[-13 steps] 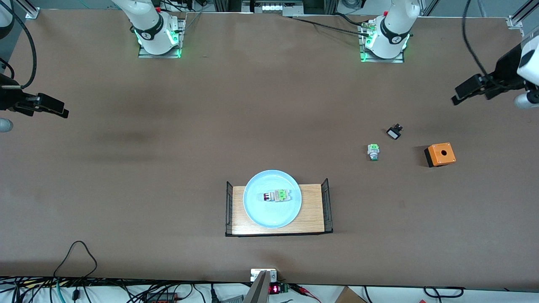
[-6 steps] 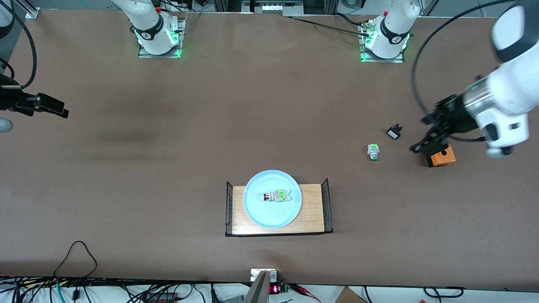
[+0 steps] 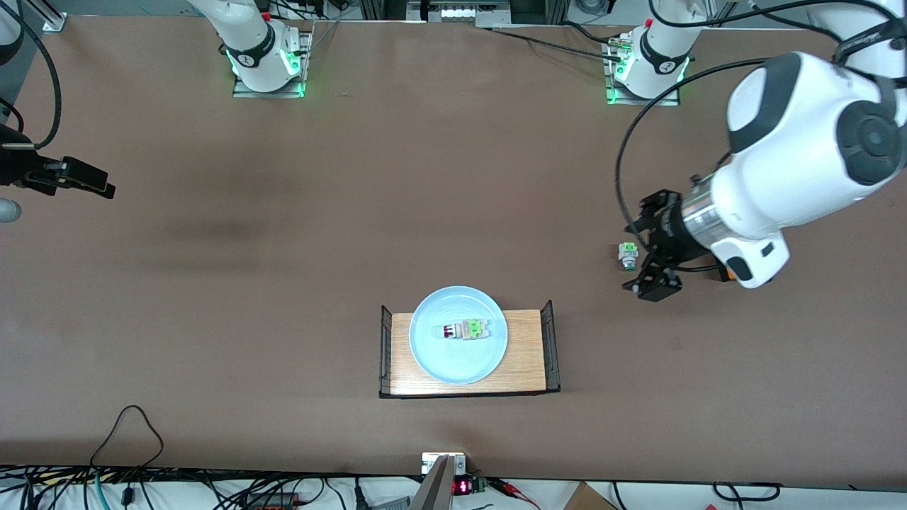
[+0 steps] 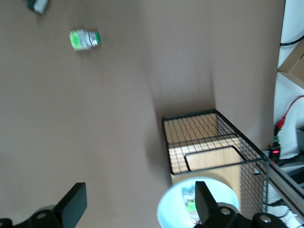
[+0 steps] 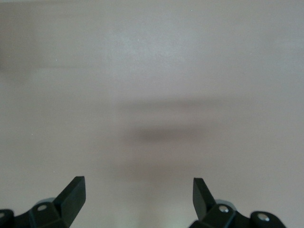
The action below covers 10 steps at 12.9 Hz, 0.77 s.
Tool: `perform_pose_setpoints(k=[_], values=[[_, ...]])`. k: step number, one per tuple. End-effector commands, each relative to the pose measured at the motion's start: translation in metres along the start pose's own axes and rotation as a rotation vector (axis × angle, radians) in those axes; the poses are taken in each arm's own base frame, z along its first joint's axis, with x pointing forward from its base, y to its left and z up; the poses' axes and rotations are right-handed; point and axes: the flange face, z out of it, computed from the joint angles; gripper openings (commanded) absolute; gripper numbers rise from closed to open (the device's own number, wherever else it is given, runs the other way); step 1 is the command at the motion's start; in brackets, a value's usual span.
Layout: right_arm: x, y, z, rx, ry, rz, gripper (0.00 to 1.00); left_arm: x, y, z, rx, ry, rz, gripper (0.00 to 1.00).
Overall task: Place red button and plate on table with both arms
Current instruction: 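Move the left gripper over the green button on the blue plate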
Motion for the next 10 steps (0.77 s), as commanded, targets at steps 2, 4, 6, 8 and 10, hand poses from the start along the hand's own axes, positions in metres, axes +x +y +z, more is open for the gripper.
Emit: perform_pose_setpoints(k=[2, 4, 6, 8, 10], values=[[-0.001, 0.001, -0.003, -0.014, -0.006, 0.001, 1.00, -0.045, 0.028, 0.023, -0.079, -0.015, -0.142, 1.00], [0.001, 0.005, 0.002, -0.013, -0.014, 0.011, 1.00, -0.067, 0.038, 0.046, -0.155, 0.005, -0.208, 1.00], [0.000, 0.005, 0.002, -0.012, -0.018, 0.009, 1.00, -0.098, 0.037, 0.075, -0.211, 0.032, -0.197, 1.00], [0.001, 0.007, 0.002, -0.012, -0.018, 0.012, 1.00, -0.123, 0.039, 0.101, -0.266, 0.064, -0.165, 1.00], [0.001, 0.008, 0.002, -0.012, -0.018, 0.014, 1.00, -0.138, 0.041, 0.127, -0.279, 0.073, -0.146, 1.00]])
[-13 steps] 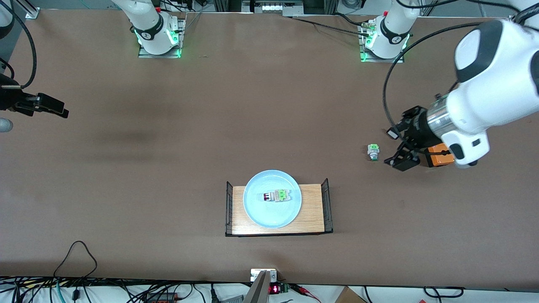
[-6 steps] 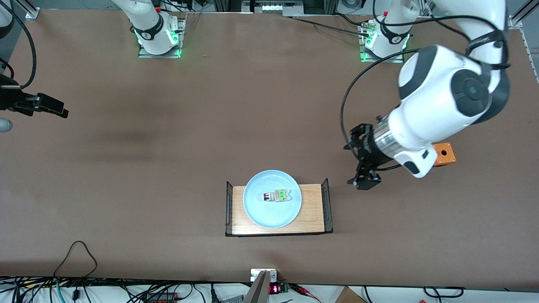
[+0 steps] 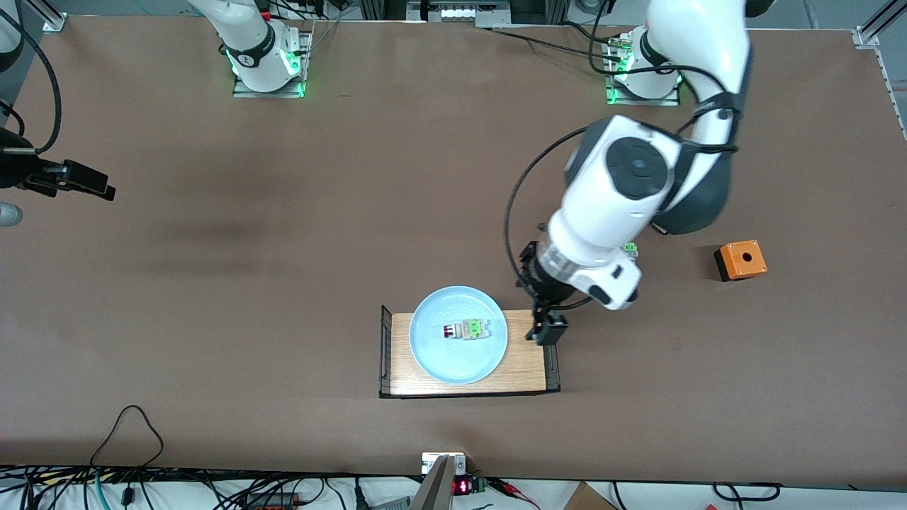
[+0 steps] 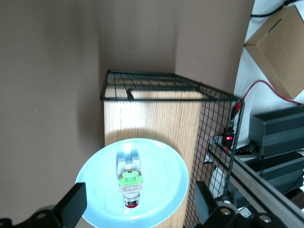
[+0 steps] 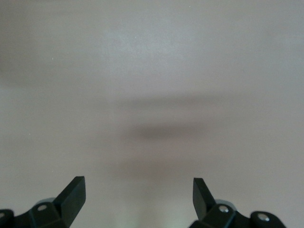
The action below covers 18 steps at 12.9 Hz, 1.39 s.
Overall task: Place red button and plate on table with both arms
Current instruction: 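Lower the left gripper and grasp the green button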
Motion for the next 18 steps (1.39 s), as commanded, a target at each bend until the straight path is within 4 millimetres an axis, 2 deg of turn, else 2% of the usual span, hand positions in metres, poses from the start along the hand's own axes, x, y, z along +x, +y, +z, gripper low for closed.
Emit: perform_pose_setpoints(k=[1, 5, 7, 10, 12, 15, 16, 18], values=[[-0.002, 0.003, -0.004, -0.012, -0.005, 0.004, 1.00, -0.018, 0.001, 0.027, -0.051, 0.028, -0.007, 1.00], [-0.001, 0.007, -0.001, -0.012, -0.010, 0.011, 1.00, -0.050, -0.024, 0.069, -0.108, 0.088, -0.032, 1.00], [-0.001, 0.006, -0.002, -0.012, -0.010, 0.010, 1.00, -0.058, -0.033, 0.085, -0.104, 0.089, -0.014, 1.00], [-0.001, 0.005, -0.001, -0.012, -0.010, 0.008, 1.00, -0.060, -0.045, 0.117, -0.093, 0.121, -0.006, 1.00], [0.000, 0.006, 0.000, -0.012, -0.011, 0.010, 1.00, -0.061, -0.045, 0.125, -0.122, 0.117, -0.013, 1.00], [0.000, 0.008, 0.000, -0.012, -0.011, 0.013, 1.00, -0.061, -0.040, 0.123, -0.166, 0.102, 0.001, 1.00], [0.000, 0.009, 0.000, -0.011, -0.011, 0.015, 1.00, -0.060, -0.042, 0.129, -0.167, 0.109, 0.008, 0.99], [-0.001, 0.008, 0.000, -0.012, -0.013, 0.013, 1.00, -0.064, -0.045, 0.130, -0.171, 0.116, 0.019, 0.70]])
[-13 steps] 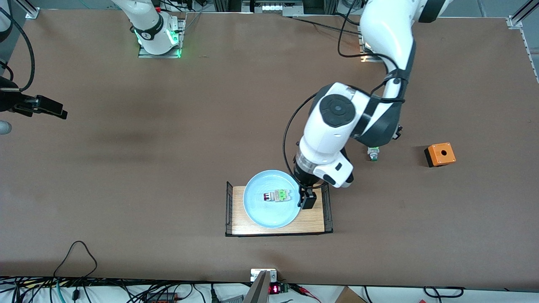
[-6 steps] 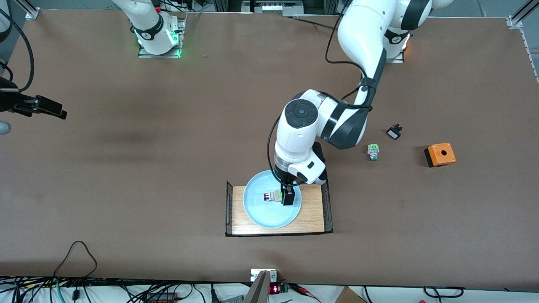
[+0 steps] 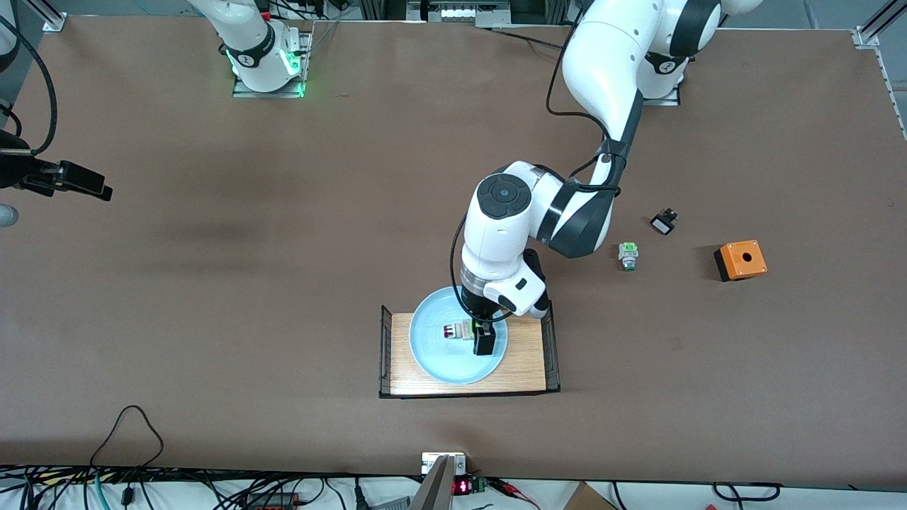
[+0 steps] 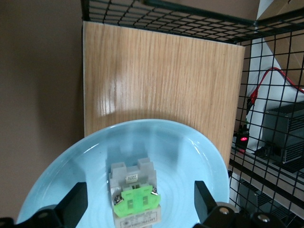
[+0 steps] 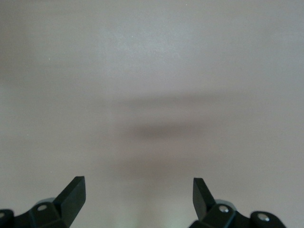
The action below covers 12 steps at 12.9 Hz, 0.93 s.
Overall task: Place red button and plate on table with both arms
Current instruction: 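Lift the green button off the plate with the left gripper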
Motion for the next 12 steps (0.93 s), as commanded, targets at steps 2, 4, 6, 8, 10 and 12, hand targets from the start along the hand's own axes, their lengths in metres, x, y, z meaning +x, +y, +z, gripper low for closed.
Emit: perform_pose_setpoints(k=[2, 4, 6, 8, 10, 12], values=[[-0.001, 0.002, -0.002, -0.012, -0.008, 0.002, 1.00, -0.013, -0.005, 0.001, -0.059, 0.022, 0.011, 0.36], [-0.001, 0.002, -0.002, -0.012, -0.008, 0.004, 1.00, -0.014, -0.005, -0.001, -0.065, 0.031, 0.042, 0.07], [-0.001, 0.001, -0.002, -0.012, -0.008, 0.002, 1.00, -0.007, 0.006, -0.027, -0.057, 0.050, 0.077, 0.00], [-0.001, 0.000, -0.002, -0.012, -0.008, 0.000, 1.00, -0.005, 0.024, -0.085, -0.076, 0.018, 0.169, 0.00], [-0.001, 0.000, -0.002, -0.012, -0.007, 0.000, 1.00, 0.025, 0.048, -0.112, -0.046, 0.033, 0.221, 0.00], [0.000, -0.001, -0.003, -0.004, 0.000, 0.000, 1.00, 0.047, 0.057, -0.124, 0.033, 0.025, 0.392, 0.00]])
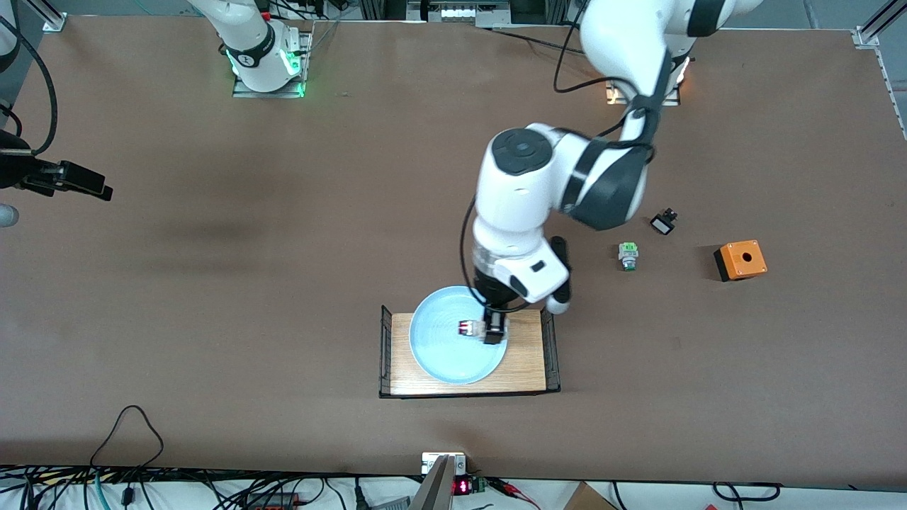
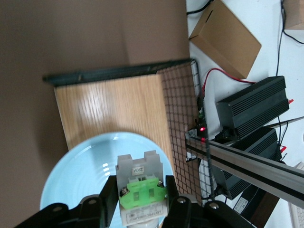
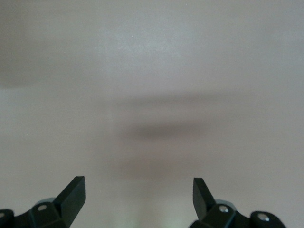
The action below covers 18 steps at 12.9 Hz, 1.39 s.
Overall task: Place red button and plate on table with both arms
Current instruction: 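Lift the green button off the plate with the left gripper, then carry the button to the table and release it with the left gripper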
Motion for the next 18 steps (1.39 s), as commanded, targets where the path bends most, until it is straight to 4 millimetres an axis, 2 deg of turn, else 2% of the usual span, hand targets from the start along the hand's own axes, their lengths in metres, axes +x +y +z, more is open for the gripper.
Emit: perform_pose_setpoints(k=[1, 2, 3, 5, 8, 9, 11, 13, 14, 15, 17, 18], values=[[0.000, -0.001, -0.004, -0.004, 0.003, 0.001, 1.00, 0.043, 0.004, -0.013, 0.115, -0.025, 0.231, 0.00], [0.000, -0.001, -0.004, -0.003, 0.006, 0.001, 1.00, 0.061, 0.007, -0.021, 0.140, -0.056, 0.288, 0.00], [-0.001, -0.001, -0.006, -0.001, 0.003, -0.002, 1.00, 0.088, 0.015, -0.033, 0.142, -0.073, 0.326, 0.00], [0.000, -0.001, -0.006, 0.002, 0.012, 0.002, 1.00, 0.127, 0.012, -0.030, 0.222, -0.090, 0.457, 0.00], [0.002, -0.008, -0.003, -0.008, 0.008, -0.026, 1.00, 0.190, 0.003, 0.005, 0.318, -0.156, 0.615, 0.00], [0.000, -0.009, -0.004, -0.005, 0.003, -0.030, 1.00, 0.204, -0.002, 0.017, 0.338, -0.165, 0.639, 0.00], [0.000, -0.008, -0.003, 0.008, -0.005, -0.007, 1.00, 0.245, -0.008, 0.039, 0.355, -0.179, 0.687, 0.00], [-0.002, -0.020, -0.007, 0.053, 0.002, 0.087, 1.00, 0.286, -0.019, 0.064, 0.368, -0.203, 0.771, 0.00], [-0.002, -0.038, -0.012, 0.099, 0.002, 0.171, 1.00, 0.305, -0.023, 0.073, 0.367, -0.210, 0.807, 0.00], [-0.003, -0.060, -0.012, 0.126, -0.009, 0.235, 1.00, 0.328, -0.033, 0.089, 0.368, -0.222, 0.864, 0.00], [-0.011, -0.118, -0.016, 0.119, -0.007, 0.251, 1.00, 0.370, -0.056, 0.121, 0.352, -0.253, 0.971, 0.00], [-0.014, -0.146, -0.014, 0.109, -0.008, 0.289, 1.00, 0.385, -0.066, 0.133, 0.317, -0.306, 1.016, 0.00]])
